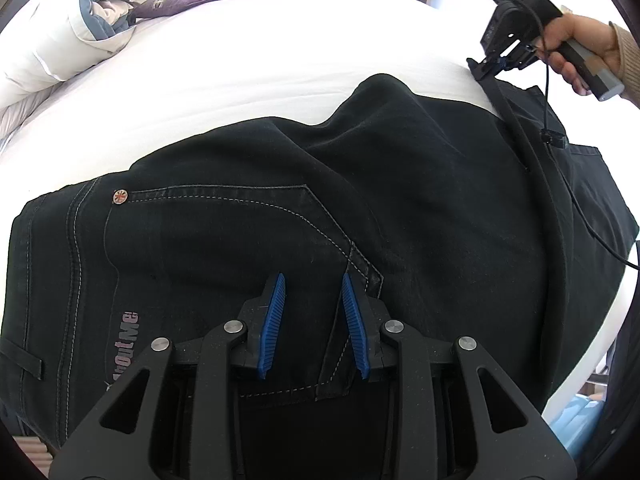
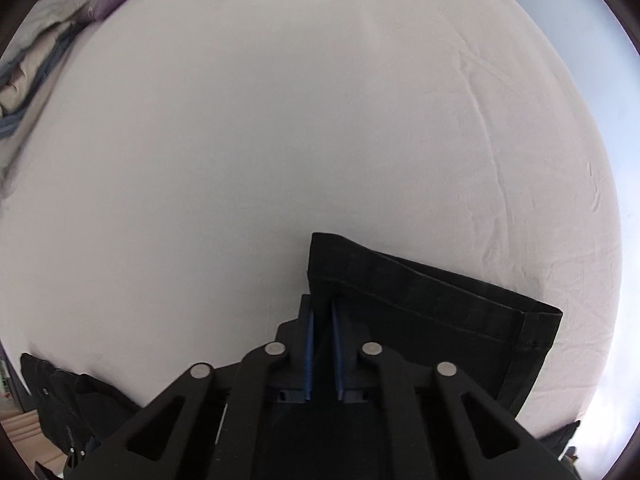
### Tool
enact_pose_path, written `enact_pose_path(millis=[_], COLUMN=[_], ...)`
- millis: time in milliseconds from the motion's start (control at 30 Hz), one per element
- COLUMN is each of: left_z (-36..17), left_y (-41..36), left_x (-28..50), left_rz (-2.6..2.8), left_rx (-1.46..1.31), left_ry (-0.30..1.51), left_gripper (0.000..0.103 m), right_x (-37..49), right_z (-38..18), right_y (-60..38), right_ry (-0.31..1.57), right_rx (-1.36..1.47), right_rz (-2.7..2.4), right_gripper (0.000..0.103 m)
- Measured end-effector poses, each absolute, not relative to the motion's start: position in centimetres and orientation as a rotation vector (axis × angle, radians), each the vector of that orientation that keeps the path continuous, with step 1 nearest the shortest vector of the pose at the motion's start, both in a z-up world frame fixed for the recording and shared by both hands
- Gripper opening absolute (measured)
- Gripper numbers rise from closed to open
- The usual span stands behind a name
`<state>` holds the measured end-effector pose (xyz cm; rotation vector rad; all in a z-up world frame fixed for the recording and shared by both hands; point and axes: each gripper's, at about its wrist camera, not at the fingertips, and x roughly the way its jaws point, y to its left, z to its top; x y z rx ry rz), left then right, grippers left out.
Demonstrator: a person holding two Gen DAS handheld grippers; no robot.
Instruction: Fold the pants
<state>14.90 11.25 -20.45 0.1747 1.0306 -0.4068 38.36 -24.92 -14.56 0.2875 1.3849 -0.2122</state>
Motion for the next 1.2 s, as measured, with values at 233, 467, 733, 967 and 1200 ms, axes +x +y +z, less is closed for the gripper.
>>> enact_pose_path(millis=[233, 467, 733, 967, 1200], left_z=[-20.2, -19.8, -19.2, -18.8, -18.7], left_y=[11.0, 10.3, 8.9, 6.8, 5.1], left_x=[15.3, 16.1, 17.6, 18.7, 18.8], left_rz=[-0.392, -0.361, -0.308, -0.254, -0.206], left_rx=[0.168, 0.158, 0.168, 0.206, 0.226], left_ry=[1.042, 1.07, 1.11, 1.139, 1.137], left_gripper=[0.029, 0.029, 0.029, 0.029, 0.03], right_x=[31.8, 16.7, -0.2, -3.7, -5.0], right_z=[-9.8, -4.6, -11.6, -13.5, -15.4], right_y=[-28.8, -35.2, -37.2, -35.7, -35.8], right_ry=[1.166, 0.886, 0.838, 0.808, 0.819], right_rx=[0.391, 0.485, 0.707, 0.72, 0.785], right_rz=[-0.146, -0.204, -0.341, -0.357, -0.366], right_gripper=[0.002, 0.002, 0.002, 0.002, 0.002])
